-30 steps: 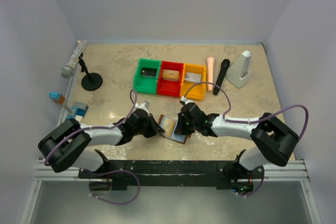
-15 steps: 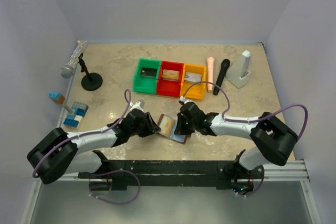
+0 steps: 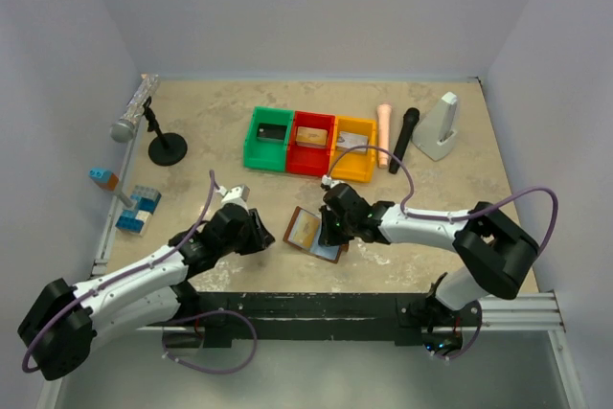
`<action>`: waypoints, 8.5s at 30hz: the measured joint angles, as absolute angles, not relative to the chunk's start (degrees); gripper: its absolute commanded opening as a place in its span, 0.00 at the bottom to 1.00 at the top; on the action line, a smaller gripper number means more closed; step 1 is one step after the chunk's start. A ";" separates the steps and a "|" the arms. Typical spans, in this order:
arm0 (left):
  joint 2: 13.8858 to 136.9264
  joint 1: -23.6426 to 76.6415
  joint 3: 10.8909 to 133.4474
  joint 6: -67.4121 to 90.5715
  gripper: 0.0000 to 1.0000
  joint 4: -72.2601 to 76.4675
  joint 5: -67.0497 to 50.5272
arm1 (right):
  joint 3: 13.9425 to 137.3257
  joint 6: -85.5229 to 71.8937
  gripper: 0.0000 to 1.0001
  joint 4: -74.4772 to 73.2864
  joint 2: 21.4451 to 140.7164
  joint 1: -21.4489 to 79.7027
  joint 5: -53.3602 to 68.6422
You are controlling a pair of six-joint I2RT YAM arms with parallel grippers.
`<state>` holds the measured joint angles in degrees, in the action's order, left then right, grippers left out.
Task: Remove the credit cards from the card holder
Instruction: Remove the credit card from the card holder.
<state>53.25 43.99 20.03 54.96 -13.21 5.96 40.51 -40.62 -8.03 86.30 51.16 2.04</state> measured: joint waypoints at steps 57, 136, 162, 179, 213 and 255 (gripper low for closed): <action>76.66 46.92 23.33 50.43 0.19 12.73 2.39 | 38.63 -35.73 0.39 -25.10 78.26 51.42 -5.02; 63.18 48.51 22.57 48.66 0.08 3.79 8.08 | 35.90 -43.38 0.45 11.68 85.12 49.04 16.03; 66.63 48.51 20.71 49.08 0.14 6.15 8.58 | 35.22 -43.48 0.47 11.40 87.02 48.69 13.91; 67.22 48.51 20.71 49.10 0.13 7.84 7.14 | 35.24 -43.05 0.47 10.85 87.05 48.69 13.13; 71.35 48.51 19.27 53.25 0.12 10.66 7.79 | 34.04 -51.29 0.45 18.35 90.32 46.04 15.68; 72.77 48.34 18.11 54.00 0.12 15.22 7.44 | 32.60 -53.34 0.43 27.53 94.54 43.94 19.51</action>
